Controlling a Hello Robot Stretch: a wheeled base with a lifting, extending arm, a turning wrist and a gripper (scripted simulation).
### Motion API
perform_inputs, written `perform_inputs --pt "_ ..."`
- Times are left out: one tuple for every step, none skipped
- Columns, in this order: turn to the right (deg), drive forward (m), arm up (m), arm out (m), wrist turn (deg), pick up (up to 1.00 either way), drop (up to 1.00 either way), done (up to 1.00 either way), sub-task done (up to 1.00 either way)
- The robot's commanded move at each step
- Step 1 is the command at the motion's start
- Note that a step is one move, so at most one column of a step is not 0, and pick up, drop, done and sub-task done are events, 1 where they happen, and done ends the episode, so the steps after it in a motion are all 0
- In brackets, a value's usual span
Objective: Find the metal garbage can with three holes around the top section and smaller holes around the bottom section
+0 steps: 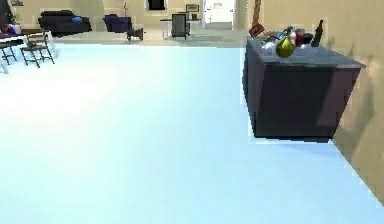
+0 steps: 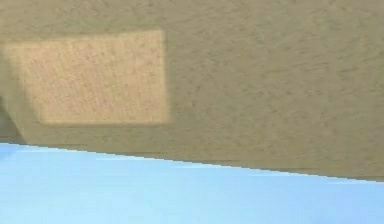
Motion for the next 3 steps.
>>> perform_inputs --pt "18.0 0.0 0.0 0.0 0.0 0.0 0.0 0.0 0.0" --pt "0.0 0.2 0.0 0.0 0.0 0.0 0.0 0.0 0.0" --pt "-12.0 0.0 0.0 0.0 0.0 0.0 0.0 0.0 0.0"
